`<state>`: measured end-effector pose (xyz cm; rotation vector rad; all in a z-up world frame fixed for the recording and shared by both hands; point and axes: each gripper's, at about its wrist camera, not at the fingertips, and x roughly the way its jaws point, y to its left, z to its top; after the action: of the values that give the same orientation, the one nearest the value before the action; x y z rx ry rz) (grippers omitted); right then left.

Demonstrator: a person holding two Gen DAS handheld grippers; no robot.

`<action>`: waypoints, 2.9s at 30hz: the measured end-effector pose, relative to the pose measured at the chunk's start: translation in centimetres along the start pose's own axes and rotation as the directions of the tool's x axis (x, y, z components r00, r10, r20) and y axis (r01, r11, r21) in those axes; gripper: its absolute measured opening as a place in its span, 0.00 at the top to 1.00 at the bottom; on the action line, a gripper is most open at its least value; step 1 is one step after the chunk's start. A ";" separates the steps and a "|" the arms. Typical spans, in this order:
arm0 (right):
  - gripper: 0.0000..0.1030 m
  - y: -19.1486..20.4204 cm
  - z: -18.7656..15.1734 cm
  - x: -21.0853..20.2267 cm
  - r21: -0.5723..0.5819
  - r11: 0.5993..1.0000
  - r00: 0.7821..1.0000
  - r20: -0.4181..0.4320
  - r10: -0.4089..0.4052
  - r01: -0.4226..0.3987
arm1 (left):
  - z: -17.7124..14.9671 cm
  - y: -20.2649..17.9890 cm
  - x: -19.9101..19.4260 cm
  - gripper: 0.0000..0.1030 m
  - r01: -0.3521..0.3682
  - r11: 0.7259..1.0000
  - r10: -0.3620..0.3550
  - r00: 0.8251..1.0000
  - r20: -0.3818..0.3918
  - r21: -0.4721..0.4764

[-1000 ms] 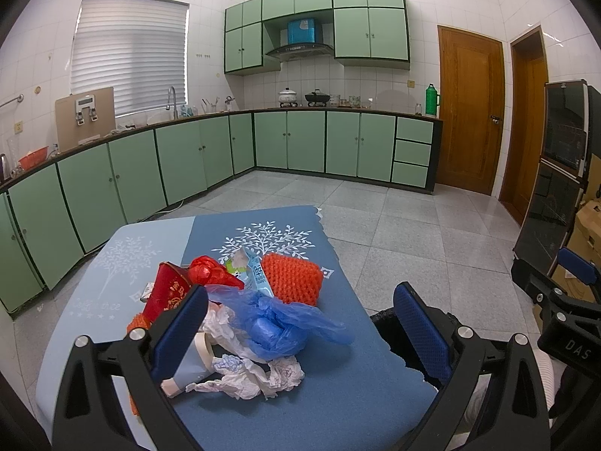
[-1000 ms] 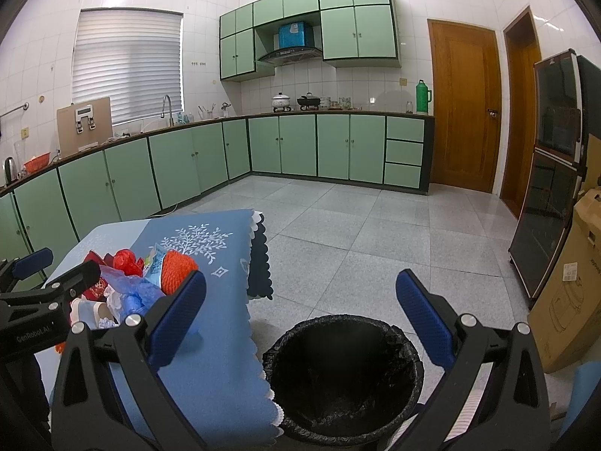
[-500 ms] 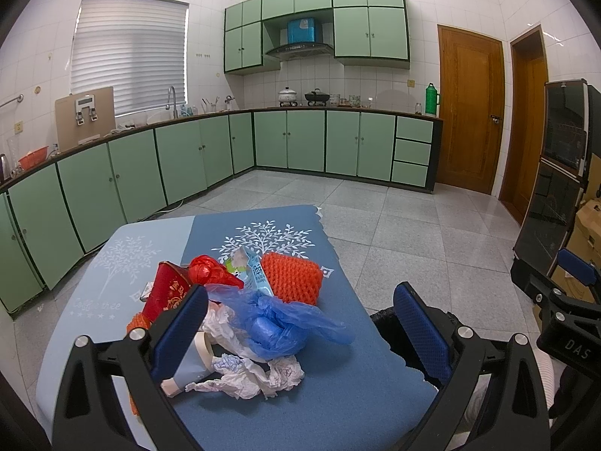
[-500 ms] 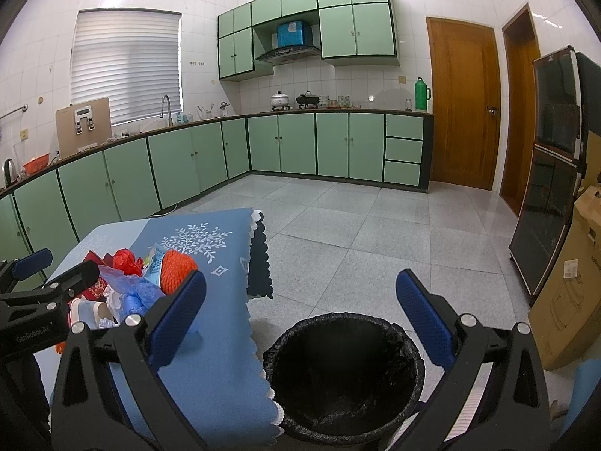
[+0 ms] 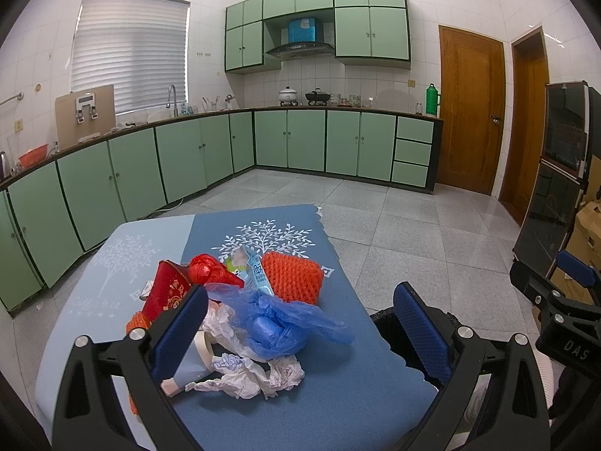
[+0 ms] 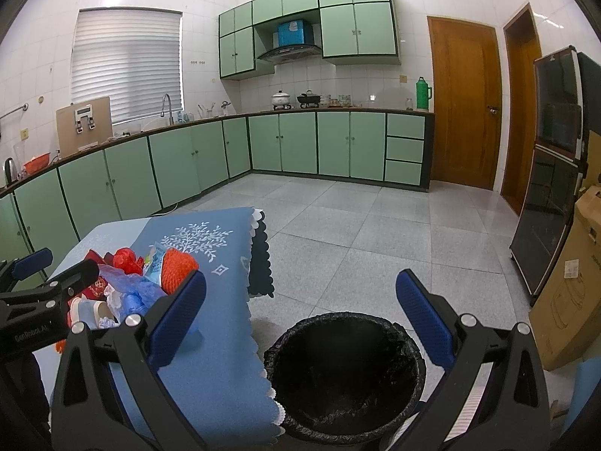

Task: Collect trash
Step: 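Grasp the blue plastic bag with the right gripper while the left grasps the orange mesh sleeve, then lift the blue bag and orange mesh sleeve and carry both over the bin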

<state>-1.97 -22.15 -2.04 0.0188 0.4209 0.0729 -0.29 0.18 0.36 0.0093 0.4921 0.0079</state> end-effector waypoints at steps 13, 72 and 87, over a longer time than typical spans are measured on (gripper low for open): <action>0.05 1.4 0.0 2.9 0.003 0.997 0.996 -0.050 0.079 -0.079 | -0.4 4.1 1.4 0.06 -0.087 0.995 0.086 0.996 -0.032 -0.052; 0.95 14.4 -5.6 13.6 -0.103 0.833 0.803 -0.349 0.482 -0.544 | -9.8 16.5 7.2 0.59 -0.257 0.951 0.200 0.934 -0.296 -0.170; 0.95 14.4 -4.7 12.8 -0.110 0.837 0.817 -0.320 0.480 -0.536 | -9.0 17.4 5.1 0.89 -0.242 0.946 0.189 0.953 -0.237 -0.217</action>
<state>6.80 -6.87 -11.07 -0.0748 0.6858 0.6605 -0.17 17.71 -9.77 -0.1807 0.7015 0.2886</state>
